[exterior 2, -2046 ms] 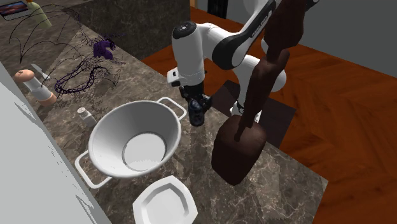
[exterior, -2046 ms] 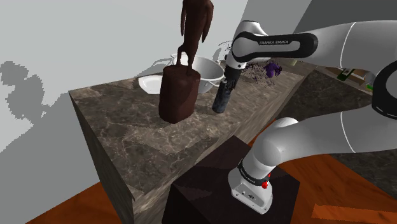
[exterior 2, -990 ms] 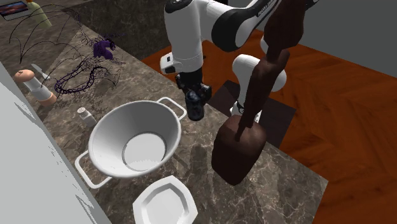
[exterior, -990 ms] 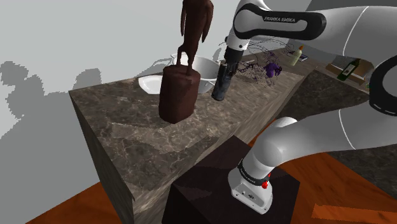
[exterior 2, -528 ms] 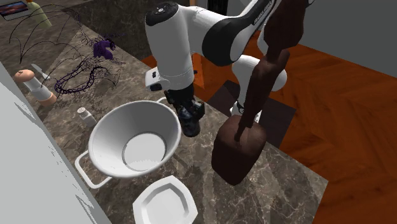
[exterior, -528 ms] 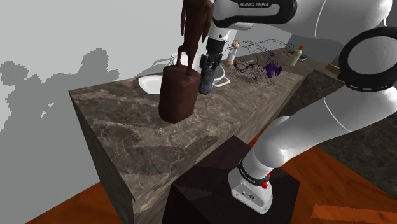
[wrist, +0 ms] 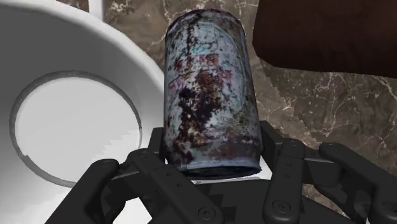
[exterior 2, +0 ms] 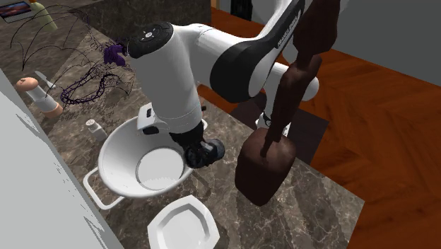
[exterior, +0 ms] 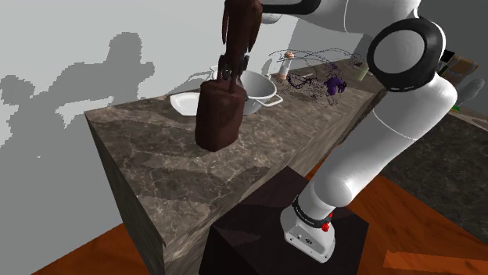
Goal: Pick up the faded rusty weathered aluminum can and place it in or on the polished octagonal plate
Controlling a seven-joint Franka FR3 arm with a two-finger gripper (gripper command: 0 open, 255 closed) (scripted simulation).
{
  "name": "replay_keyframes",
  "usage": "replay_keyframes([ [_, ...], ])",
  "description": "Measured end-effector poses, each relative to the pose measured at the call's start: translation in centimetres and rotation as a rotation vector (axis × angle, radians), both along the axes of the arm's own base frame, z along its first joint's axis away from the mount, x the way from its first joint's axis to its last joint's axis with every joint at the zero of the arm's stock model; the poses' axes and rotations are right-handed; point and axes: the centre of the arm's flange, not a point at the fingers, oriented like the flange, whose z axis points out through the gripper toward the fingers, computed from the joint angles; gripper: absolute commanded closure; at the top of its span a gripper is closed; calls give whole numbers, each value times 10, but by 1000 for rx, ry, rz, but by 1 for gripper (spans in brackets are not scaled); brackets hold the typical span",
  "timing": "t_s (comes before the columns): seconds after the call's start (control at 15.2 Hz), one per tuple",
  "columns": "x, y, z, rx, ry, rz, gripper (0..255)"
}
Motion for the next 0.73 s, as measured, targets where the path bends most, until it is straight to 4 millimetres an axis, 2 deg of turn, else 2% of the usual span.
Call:
replay_keyframes([
  [0.73,137,50,10,0,-1,-1,255],
])
